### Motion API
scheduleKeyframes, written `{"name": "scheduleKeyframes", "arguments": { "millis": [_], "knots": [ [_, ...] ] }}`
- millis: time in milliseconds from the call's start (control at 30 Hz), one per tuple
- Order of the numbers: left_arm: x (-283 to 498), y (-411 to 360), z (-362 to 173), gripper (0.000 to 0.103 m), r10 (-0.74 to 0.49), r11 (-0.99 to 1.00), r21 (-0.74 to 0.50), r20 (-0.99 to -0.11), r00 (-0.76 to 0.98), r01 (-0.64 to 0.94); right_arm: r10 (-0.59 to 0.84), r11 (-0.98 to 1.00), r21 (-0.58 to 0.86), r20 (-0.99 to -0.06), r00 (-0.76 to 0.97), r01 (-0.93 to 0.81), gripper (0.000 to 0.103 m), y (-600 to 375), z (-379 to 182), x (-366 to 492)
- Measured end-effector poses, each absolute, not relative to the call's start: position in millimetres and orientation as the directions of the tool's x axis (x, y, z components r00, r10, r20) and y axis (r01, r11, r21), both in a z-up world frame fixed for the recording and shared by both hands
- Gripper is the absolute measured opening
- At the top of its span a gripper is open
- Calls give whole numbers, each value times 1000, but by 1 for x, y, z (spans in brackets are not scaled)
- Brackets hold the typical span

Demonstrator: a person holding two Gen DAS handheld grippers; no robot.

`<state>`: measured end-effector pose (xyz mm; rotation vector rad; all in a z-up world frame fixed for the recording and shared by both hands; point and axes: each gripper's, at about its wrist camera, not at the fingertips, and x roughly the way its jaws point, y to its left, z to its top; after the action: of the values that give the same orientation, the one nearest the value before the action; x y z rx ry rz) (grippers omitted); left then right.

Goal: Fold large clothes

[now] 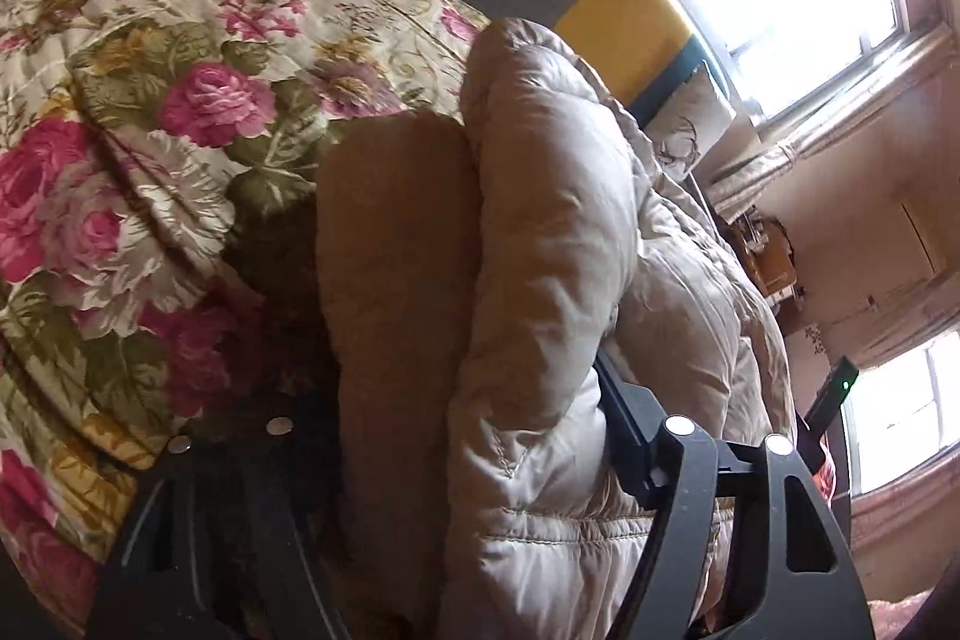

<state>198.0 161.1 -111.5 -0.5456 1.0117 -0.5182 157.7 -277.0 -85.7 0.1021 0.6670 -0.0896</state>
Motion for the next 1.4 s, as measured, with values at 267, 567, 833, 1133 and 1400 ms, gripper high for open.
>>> {"name": "scheduleKeyframes", "arguments": {
  "millis": [267, 567, 833, 1133, 1400],
  "knots": [
    [198, 148, -100, 42, -565, 810, -561, -672, 478, 169, -149, 981, 16, -583, 799, 195, 101, -261, -58, 131],
    [193, 163, -105, 87, -513, 838, -534, -698, 499, 113, -215, 973, -198, -587, 781, 119, 101, -199, -59, 137],
    [189, 148, -107, 98, -427, 897, -415, -727, 538, 153, -172, 982, -169, -623, 763, 83, 101, -196, -93, 147],
    [206, 156, -107, 70, -585, 799, -582, -693, 421, 152, -144, 989, -121, -614, 776, 87, 101, -207, -96, 144],
    [196, 159, -107, 43, -649, 727, -676, -620, 441, 121, -127, 991, -101, -615, 779, 82, 101, -213, -96, 143]
  ]
}}
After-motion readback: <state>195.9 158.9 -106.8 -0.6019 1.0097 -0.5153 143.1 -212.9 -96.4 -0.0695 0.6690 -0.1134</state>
